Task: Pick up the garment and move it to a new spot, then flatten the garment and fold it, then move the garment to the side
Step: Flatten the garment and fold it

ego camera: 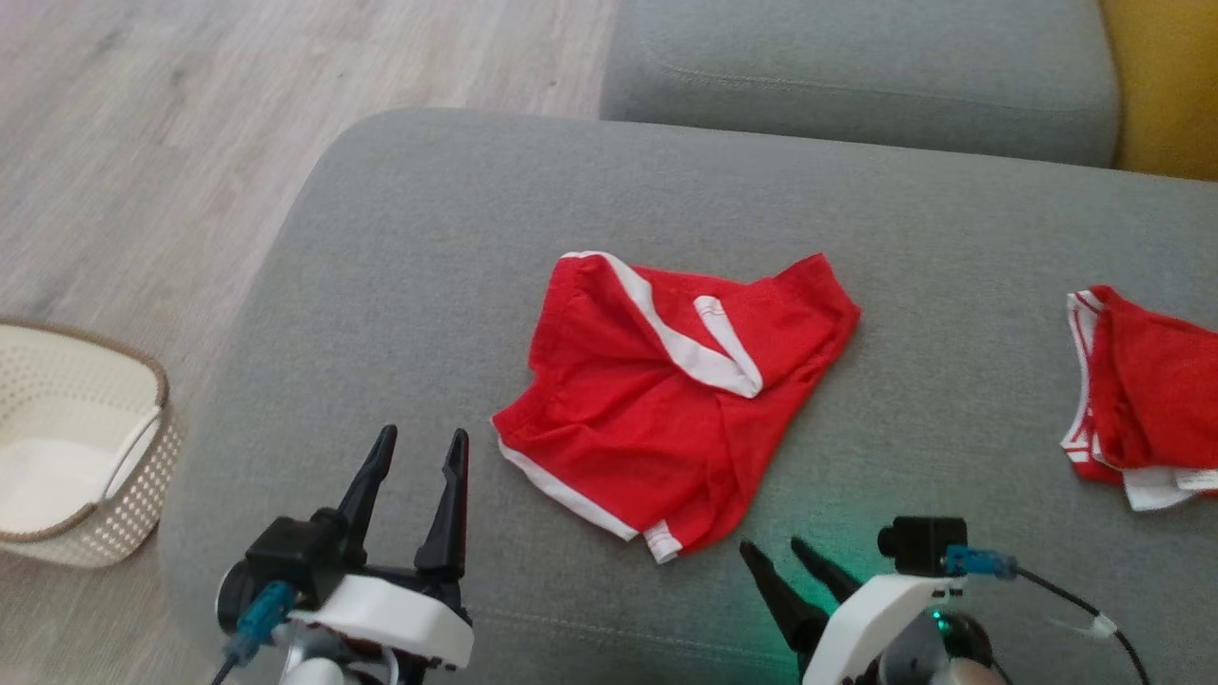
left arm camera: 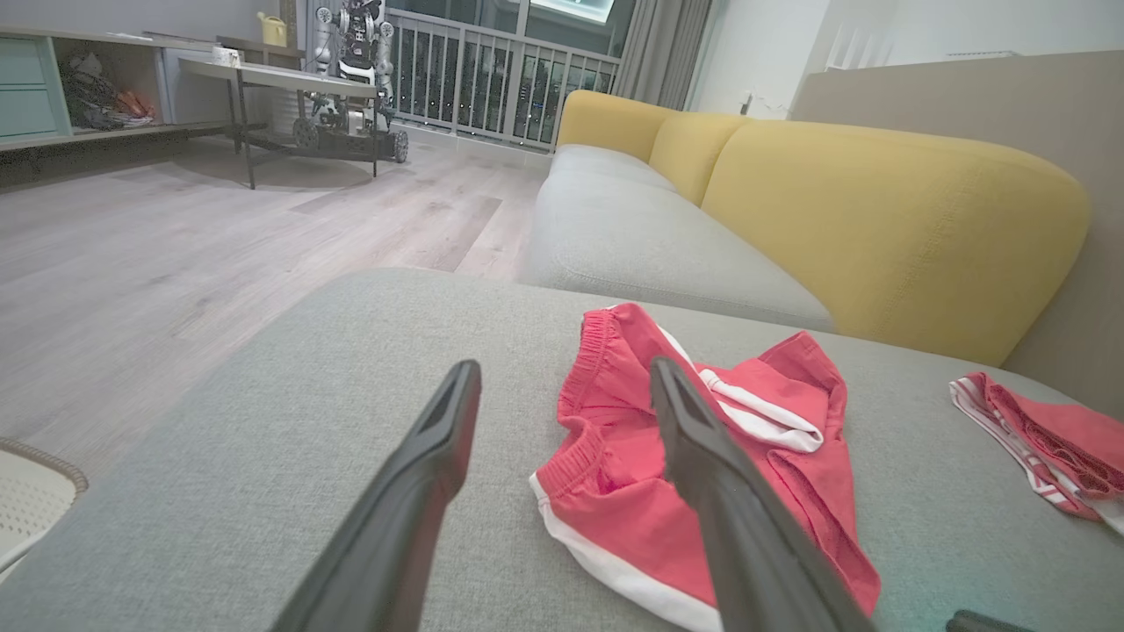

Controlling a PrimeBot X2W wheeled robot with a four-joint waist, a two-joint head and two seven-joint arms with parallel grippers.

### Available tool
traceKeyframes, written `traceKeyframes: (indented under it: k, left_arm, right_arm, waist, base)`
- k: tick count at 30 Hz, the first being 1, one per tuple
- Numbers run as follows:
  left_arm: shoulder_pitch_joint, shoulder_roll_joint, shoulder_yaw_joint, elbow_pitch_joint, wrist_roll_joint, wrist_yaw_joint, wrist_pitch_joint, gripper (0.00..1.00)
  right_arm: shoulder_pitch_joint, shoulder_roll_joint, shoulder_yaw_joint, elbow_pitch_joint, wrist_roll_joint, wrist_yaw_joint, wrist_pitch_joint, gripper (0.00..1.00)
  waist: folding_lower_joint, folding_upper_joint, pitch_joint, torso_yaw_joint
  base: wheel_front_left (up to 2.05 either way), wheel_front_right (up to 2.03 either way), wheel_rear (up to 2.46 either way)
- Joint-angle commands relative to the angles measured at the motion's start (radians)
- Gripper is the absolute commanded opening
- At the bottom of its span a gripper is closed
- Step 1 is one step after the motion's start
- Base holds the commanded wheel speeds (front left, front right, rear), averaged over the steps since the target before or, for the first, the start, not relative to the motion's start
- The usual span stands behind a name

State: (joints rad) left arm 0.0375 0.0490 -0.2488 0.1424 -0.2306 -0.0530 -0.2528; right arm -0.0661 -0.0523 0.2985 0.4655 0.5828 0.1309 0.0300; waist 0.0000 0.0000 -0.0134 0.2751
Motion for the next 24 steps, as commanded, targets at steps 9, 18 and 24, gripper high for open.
traceKeyframes:
  k: [9,18,24]
  left_arm:
    - [-0.079,0.001,-0.008,-0.023,-0.014,0.009,-0.009,1.00]
    - [-0.088,0.001,-0.016,-0.026,-0.019,0.018,-0.009,1.00]
    - [-0.094,0.001,-0.008,-0.027,-0.019,0.017,-0.009,1.00]
  right_arm:
    - [-0.099,0.002,0.055,0.107,0.179,0.000,0.071,1.00]
    - [-0.179,0.002,0.115,0.204,0.257,0.000,0.034,1.00]
    - [-0.229,0.002,0.156,0.276,0.293,0.000,0.008,1.00]
  waist:
    - [0.0000,0.0000,0.038,0.079]
    - [0.0000,0.0000,0.058,0.121]
    - [0.0000,0.0000,0.069,0.129]
  base:
    - [0.00,0.00,0.00]
    - [0.00,0.00,0.00]
    - [0.00,0.00,0.00]
